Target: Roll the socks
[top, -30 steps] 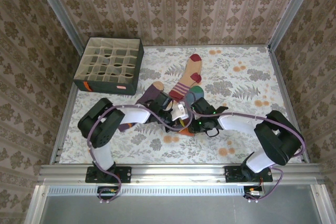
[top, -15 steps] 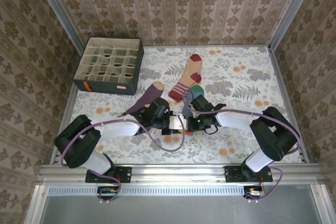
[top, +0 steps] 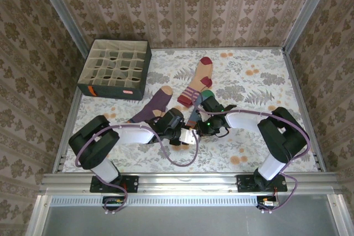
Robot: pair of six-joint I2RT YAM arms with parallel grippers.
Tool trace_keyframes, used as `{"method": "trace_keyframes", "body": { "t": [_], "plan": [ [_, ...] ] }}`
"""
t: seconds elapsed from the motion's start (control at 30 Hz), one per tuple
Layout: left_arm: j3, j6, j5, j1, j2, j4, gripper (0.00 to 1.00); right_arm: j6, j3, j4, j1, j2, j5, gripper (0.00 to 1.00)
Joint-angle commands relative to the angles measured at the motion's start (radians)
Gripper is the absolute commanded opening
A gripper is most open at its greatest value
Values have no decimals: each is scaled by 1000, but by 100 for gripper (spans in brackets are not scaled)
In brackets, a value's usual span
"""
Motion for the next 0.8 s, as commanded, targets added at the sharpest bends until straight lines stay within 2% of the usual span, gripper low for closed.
{"method": "trace_keyframes", "body": {
  "t": [0.0,0.2,0.27,0.3,0.37,0.4,0.5,0.63,0.77],
  "plan": [
    [9,58,-9,16,20,-6,40,-22,-66,-184,1,92,59,17],
    [32,90,-31,24,80,-35,40,-37,-69,-172,-4,72,49,16],
    [62,68,-40,22,97,-81,34,-33,-80,-151,-9,40,48,20],
    [91,28,-52,21,107,-123,29,-23,-94,-130,-15,11,43,26],
    [171,-35,-50,24,131,-263,14,7,-131,-75,-38,-67,23,34],
    [210,-59,-33,25,146,-334,8,26,-158,-40,-57,-120,8,35],
    [289,-115,53,28,178,-476,1,77,-239,64,-113,-292,-29,36],
    [354,-206,193,52,208,-556,1,104,-322,143,-137,-488,-3,30],
    [440,-285,306,87,263,-647,2,104,-385,199,-136,-583,14,29]
  ]
}}
